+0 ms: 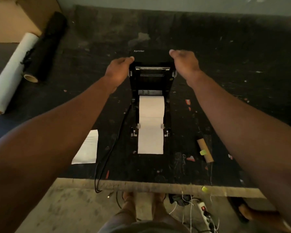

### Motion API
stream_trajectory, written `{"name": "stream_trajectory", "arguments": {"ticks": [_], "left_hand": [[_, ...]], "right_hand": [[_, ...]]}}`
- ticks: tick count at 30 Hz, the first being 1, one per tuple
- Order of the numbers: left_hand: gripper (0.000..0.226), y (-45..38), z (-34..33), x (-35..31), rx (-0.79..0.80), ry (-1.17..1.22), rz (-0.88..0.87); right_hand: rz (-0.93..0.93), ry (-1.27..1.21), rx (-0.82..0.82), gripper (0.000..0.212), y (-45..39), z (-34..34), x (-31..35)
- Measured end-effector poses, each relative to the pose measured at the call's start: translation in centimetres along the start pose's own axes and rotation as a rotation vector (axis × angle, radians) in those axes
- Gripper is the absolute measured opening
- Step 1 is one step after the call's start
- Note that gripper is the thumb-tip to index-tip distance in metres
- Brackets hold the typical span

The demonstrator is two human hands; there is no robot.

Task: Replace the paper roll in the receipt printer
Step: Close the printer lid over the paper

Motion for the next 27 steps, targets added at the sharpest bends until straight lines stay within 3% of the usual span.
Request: {"name": "stream_trajectory", "arguments": {"ticks": [3,8,12,19,27], "left_hand": [[0.058,2.0,1.0,0.0,-0.017,-0.053,-0.053],[0.056,8.6,2.2,2.8,-0.070,-0.034,-0.139],[0.056,14.1,2.2,6.6,0.014,0.004,-0.116],[0.066,19.5,1.0,12.1,0.124,0.107,-0.004],[0.069,20.0,0.1,14.3,0.120,0.101,-0.025]], "right_hand": [[0.031,-0.004,-0.062,0.046,1.4,0.9,-0.2],[0.042,-0.103,-0.152,0.022,8.2,2.4,-3.7],[-0.027,-0.117,-0.102,0.049,14.5,2.1,-8.3],[-0.033,-0.163,-0.063,0.052,20.6,0.4,-13.2],[-0.040,-0.191,-0.033,0.056,21.6,-0.4,-14.5]]}}
Point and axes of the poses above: each hand's wrist, its own y-axis away from the middle knuckle, its own z-axis out of the back of the hand, x = y × z, the point moved 2 cm from there along -y, towards the middle knuckle, and after that the axes turned 12 degrees about -x, right-handed, at the moved point
